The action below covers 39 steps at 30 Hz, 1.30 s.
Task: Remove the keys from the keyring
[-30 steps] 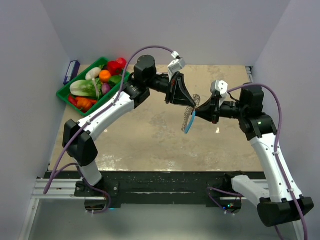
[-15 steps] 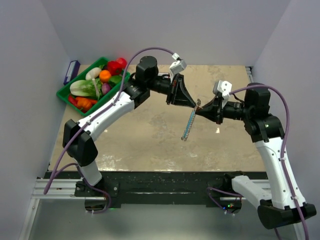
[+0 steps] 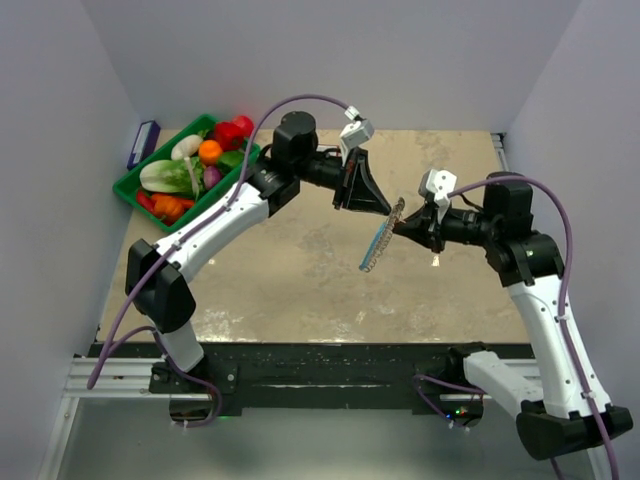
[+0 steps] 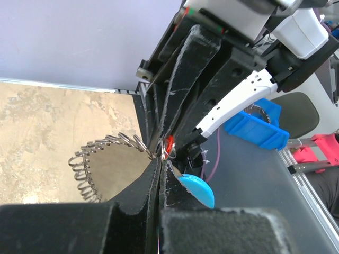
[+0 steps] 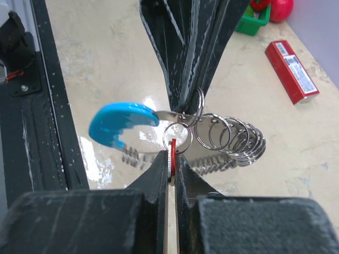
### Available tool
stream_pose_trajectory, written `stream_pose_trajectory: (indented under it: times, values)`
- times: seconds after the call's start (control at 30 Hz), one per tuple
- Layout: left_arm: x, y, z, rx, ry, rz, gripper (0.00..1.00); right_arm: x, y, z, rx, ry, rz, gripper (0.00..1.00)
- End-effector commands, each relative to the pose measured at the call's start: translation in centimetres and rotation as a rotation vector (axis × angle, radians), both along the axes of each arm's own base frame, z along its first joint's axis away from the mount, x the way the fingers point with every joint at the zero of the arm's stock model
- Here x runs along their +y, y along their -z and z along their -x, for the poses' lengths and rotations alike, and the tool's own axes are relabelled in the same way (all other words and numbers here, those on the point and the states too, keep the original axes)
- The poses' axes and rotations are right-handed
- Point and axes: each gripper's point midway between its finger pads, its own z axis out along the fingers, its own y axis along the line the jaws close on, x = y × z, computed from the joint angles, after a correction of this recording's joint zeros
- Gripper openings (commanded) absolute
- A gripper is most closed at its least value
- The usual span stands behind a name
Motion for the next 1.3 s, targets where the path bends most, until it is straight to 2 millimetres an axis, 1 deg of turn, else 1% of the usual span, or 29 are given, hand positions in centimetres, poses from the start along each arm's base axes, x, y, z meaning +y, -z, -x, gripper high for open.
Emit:
stream_pose_trajectory:
  times: [0.0, 0.03, 0.13, 0.4, 0.53, 0.6, 0.67, 0.73, 0.8, 0.9, 1.0, 1.07, 1.17, 1.2, 1.27]
  values:
    - [1.3, -4.9, -0.3, -0.108, -0.041, 0.097, 0.0, -0.3, 2.6, 0.7, 0.031, -0.009, 0.055, 0.0]
    - [1.3, -5.0, -0.3, -0.107, -0.041, 0.097, 0.0, -0.4, 3.3, 0.8, 0.042, -0.011, 0.061, 0.0]
    - [1.4, -5.1, -0.1, -0.105, -0.035, 0.098, 0.0, -0.1, 3.7, 0.8, 0.043, -0.021, 0.061, 0.0]
    - [1.3, -4.6, -0.1, -0.081, -0.021, 0.096, 0.0, 1.2, 3.0, -0.2, 0.034, -0.022, 0.039, 0.0]
    - [1.3, -4.5, 0.0, -0.078, -0.016, 0.095, 0.0, 1.2, 2.4, -0.4, 0.012, -0.009, 0.029, 0.0]
    - [1.3, -4.7, 0.1, -0.078, -0.013, 0.098, 0.0, 1.4, 2.6, -0.3, 0.026, -0.021, 0.031, 0.0]
    - [1.3, -4.7, 0.0, -0.077, -0.015, 0.098, 0.0, 1.5, 3.4, -0.5, 0.041, -0.026, 0.048, 0.0]
    - [1.3, -4.6, 0.0, -0.073, -0.013, 0.095, 0.0, 1.5, 3.6, -0.7, 0.044, -0.023, 0.049, 0.0]
    - [1.3, -4.6, 0.1, -0.071, -0.01, 0.098, 0.0, 1.5, 2.9, -0.9, 0.022, -0.008, 0.037, 0.0]
    - [1.4, -4.6, 0.2, -0.07, -0.005, 0.101, 0.0, 1.1, 1.6, -1.4, -0.014, 0.034, 0.037, 0.0]
    - [1.5, -4.8, 0.5, -0.076, -0.001, 0.102, 0.0, 0.4, 1.3, -1.8, -0.035, 0.071, 0.068, 0.0]
    - [1.7, -4.9, 0.6, -0.085, -0.002, 0.099, 0.0, 0.0, 0.6, -1.9, -0.063, 0.099, 0.077, 0.0]
    - [1.7, -4.6, 0.5, -0.09, -0.012, 0.091, 0.0, -0.6, -1.0, -1.6, -0.101, 0.127, 0.082, 0.0]
    - [1.7, -4.5, 0.5, -0.091, -0.014, 0.09, 0.0, -0.7, -1.9, -1.5, -0.117, 0.134, 0.078, 0.0]
    - [1.8, -4.4, 0.6, -0.093, -0.015, 0.088, 0.0, -1.2, -2.5, -1.6, -0.131, 0.16, 0.09, 0.0]
